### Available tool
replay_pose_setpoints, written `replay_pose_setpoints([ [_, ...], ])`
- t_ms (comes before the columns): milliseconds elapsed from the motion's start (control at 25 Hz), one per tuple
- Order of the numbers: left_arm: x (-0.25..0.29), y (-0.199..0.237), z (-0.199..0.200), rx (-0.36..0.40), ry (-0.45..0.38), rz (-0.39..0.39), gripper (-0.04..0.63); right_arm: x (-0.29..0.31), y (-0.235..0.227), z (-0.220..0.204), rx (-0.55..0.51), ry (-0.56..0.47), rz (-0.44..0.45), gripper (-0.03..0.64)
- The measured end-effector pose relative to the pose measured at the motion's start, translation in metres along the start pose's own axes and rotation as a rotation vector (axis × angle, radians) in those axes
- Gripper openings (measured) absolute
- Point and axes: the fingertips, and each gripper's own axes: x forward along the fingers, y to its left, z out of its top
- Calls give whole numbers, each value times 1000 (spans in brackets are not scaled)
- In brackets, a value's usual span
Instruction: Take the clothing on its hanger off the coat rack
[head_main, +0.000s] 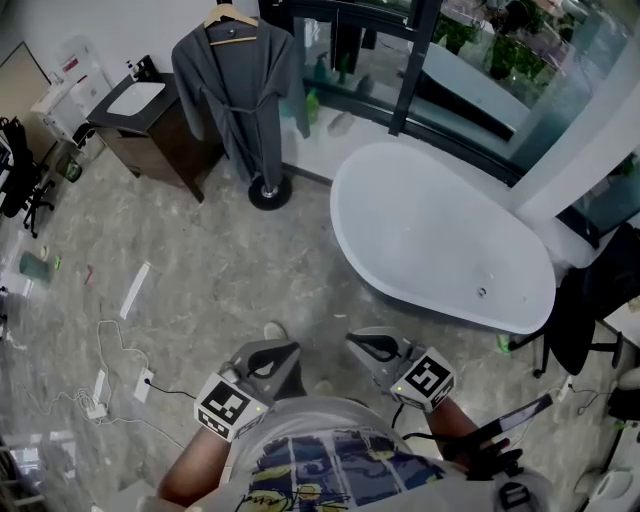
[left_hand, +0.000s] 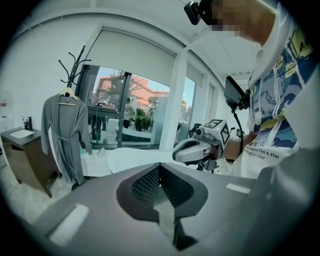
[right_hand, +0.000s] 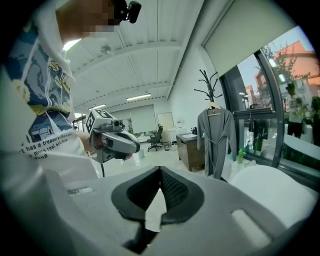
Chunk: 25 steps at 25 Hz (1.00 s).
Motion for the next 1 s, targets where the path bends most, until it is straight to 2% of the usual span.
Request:
replay_pose_setpoints([
  [160, 3, 53, 9, -14, -31, 21, 2, 32, -23, 10, 49, 13, 36, 2],
  [240, 5, 80, 22, -13, -52, 26, 2, 49, -41, 23, 26, 18, 21, 3],
  [480, -5, 160, 55, 10, -90, 37, 3, 120, -91, 73, -29, 27, -11, 101],
  [720, -24, 242, 65, 15, -87, 102, 3, 197, -153, 113, -112, 46, -18, 120],
  [1000, -29, 318, 74, -45, -107, 192, 31, 260, -251, 162, -228, 89, -23, 141],
])
